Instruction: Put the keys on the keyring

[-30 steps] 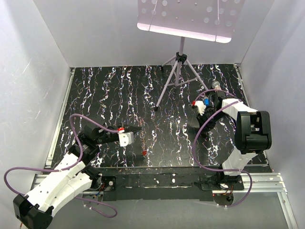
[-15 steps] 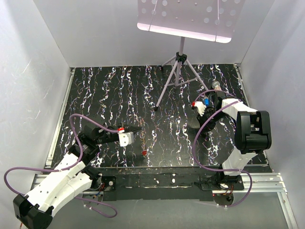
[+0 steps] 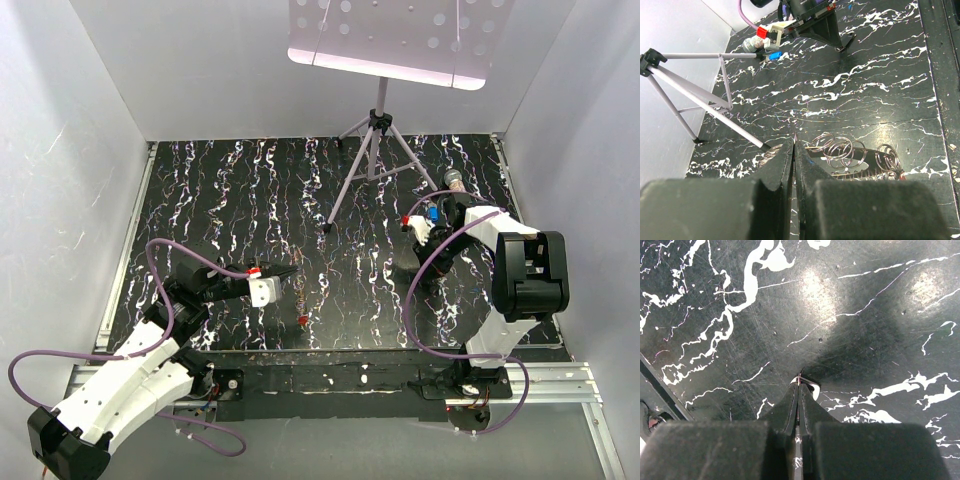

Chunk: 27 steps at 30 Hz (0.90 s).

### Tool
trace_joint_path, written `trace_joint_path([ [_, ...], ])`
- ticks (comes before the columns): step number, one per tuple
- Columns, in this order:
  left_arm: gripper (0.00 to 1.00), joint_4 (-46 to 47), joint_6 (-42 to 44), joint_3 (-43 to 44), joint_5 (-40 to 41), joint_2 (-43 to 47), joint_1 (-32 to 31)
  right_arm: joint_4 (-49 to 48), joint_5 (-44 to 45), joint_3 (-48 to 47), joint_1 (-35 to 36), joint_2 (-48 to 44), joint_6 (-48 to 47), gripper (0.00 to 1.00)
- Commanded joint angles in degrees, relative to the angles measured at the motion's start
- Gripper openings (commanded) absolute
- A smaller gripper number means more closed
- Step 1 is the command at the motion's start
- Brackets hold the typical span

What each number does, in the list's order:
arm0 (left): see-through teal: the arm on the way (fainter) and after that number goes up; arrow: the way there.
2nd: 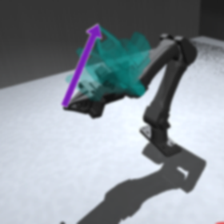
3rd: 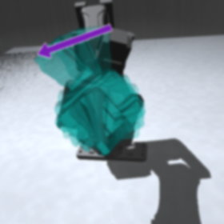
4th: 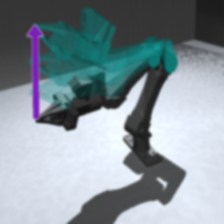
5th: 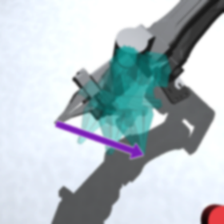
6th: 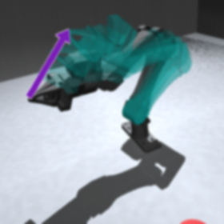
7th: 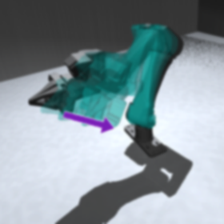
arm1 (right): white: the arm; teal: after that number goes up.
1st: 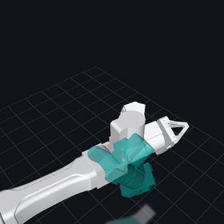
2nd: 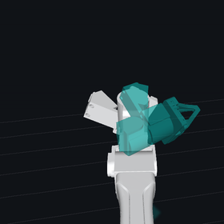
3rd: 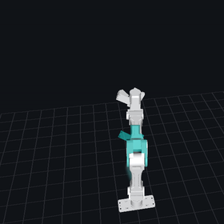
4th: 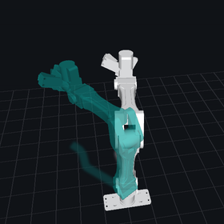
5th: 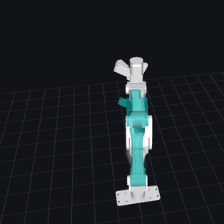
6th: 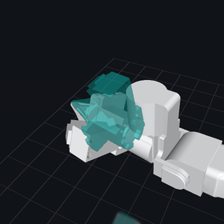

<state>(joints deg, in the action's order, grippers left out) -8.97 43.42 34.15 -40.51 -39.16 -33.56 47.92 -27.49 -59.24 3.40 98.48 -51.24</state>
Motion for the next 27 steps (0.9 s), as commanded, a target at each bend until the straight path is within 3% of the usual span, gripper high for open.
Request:
trace_joint_path([
  [1,0.0,1.85,-0.09,1.09,-0.71,1.01,-0.01,3.05,0.76,-2.98,0.38,-0.31,-1.14,0.04],
  [27,0.0,1.5,0.0,1.18,-0.53,1.19,-0.01,21.25,22.12,-18.01,8.64,11.38,4.75,0.01],
])
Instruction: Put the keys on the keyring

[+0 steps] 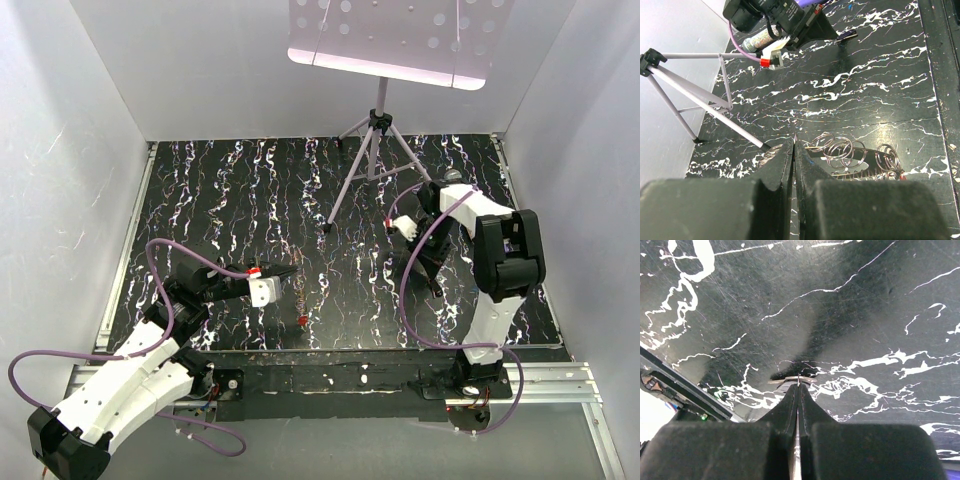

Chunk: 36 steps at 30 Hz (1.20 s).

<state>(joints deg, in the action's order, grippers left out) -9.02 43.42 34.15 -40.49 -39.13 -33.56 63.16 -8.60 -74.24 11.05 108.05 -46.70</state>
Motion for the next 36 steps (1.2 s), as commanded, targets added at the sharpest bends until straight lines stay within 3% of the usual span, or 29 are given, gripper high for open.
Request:
trace_joint_path([
  [1,0.0,1.63,0.0,1.27,-0.55,1.25,-0.01,6.36,3.59,-3.11,1.17,2.16,0.12,0.01],
  [12,0.0,1.55,0.0,1.27,-0.47,1.17,-0.01,9.62,5.88,-6.8,2.75,6.12,0.99,0.02],
  [36,0.0,1.46,0.0,1.18,-0.47,0.99,-0.01,9.35,5.7,-8.38,3.46,7.88,1.96,0.15],
])
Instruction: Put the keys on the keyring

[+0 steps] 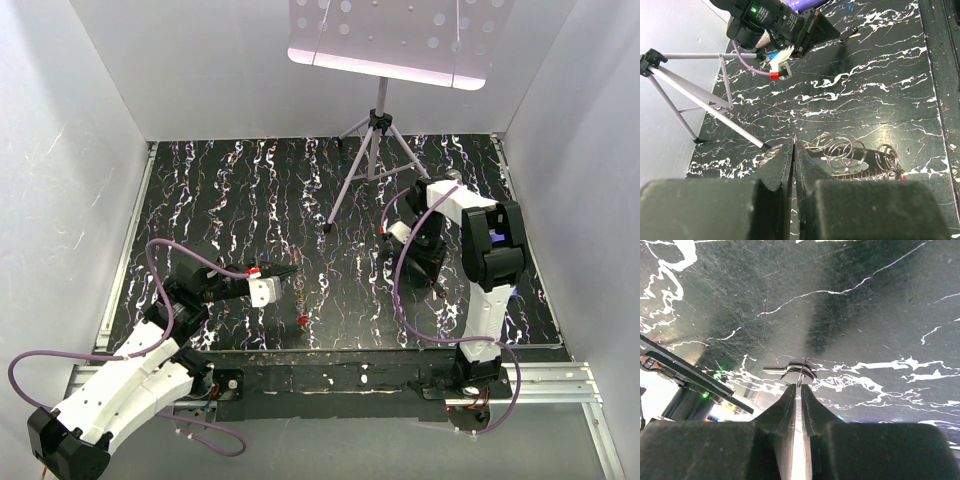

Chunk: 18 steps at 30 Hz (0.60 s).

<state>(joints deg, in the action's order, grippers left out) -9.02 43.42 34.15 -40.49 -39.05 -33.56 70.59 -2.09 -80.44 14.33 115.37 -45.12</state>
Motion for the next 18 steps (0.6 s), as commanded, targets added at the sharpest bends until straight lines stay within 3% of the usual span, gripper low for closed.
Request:
trace_joint_path([
  [1,0.0,1.54,0.0,1.18,-0.47,0.82,-0.01,2.01,-0.9,-2.35,0.26,0.47,0.47,0.16],
  [12,0.0,1.46,0.0,1.18,-0.38,1.17,-0.01,-0.17,-11.95,-3.33,-1.84,-9.71,4.07,0.25],
  [18,0.0,1.63,-0.09,1.18,-0.64,1.34,-0.01,-19.48,-24.08,13.08,-7.02,-25.6,9.61,0.3],
])
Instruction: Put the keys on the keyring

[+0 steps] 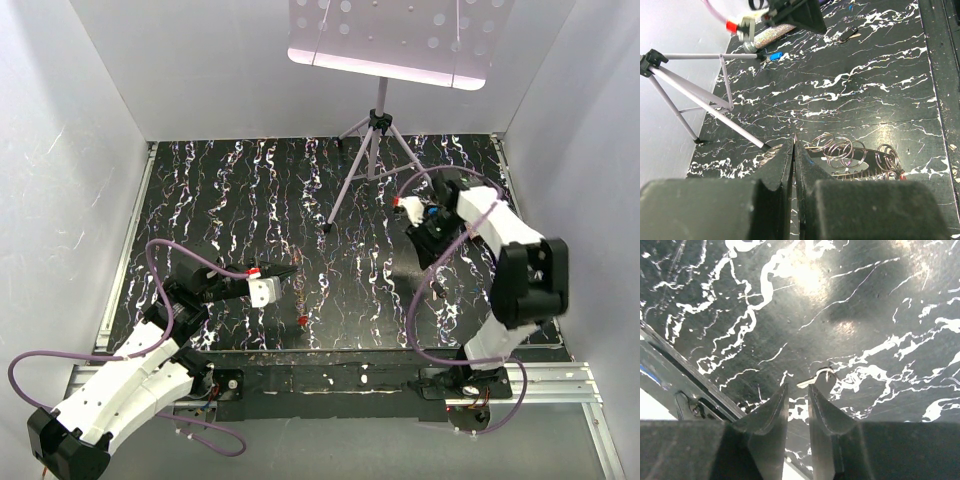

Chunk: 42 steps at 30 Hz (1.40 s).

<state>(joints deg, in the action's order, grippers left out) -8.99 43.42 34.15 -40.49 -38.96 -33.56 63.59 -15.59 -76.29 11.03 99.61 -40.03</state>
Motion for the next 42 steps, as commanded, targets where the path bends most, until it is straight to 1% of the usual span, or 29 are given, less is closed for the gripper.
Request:
trace_joint_path([
  [1,0.0,1.7,0.0,1.27,-0.73,1.25,-0.01,-16.1,-13.03,12.1,-5.65,-13.62,5.05,0.33],
  [2,0.0,1.7,-0.09,1.36,-0.82,1.25,-0.01,-20.05,-15.32,16.13,-7.67,-15.66,5.66,0.36],
  [3,0.0,1.7,-0.18,1.36,-0.91,1.25,0.07,-23.04,-16.73,18.7,-9.51,-17.5,5.93,0.42],
  [4,0.0,1.7,-0.09,1.27,-0.91,1.25,-0.01,-24.64,-18.66,20.38,-10.32,-18.39,5.58,0.45],
  [5,0.0,1.79,-0.18,1.36,-0.91,1.34,-0.01,-25.18,-19.38,21.44,-12.85,-18.58,5.06,0.45],
  [6,0.0,1.7,-0.18,1.36,-0.91,1.34,-0.01,-24.75,-19.56,21.8,-13.22,-17.97,4.09,0.45],
  [11,0.0,1.7,-0.18,1.36,-0.91,1.52,-0.01,-24.04,-14.3,21.36,-13.4,-13.67,1.71,0.47],
  [19,0.0,1.61,-0.09,1.27,-0.82,1.17,-0.01,-24.04,-10.25,20.3,-13.22,-10.14,0.92,0.46],
  [27,0.0,1.7,-0.18,1.27,-0.91,0.99,-0.01,-24.04,-9.98,21.97,-13.31,-9.26,-1.36,0.45],
  [42,0.0,1.61,-0.18,1.18,-0.91,0.9,-0.01,-22.81,-10.42,22.5,-13.31,-7.59,-4.09,0.37],
])
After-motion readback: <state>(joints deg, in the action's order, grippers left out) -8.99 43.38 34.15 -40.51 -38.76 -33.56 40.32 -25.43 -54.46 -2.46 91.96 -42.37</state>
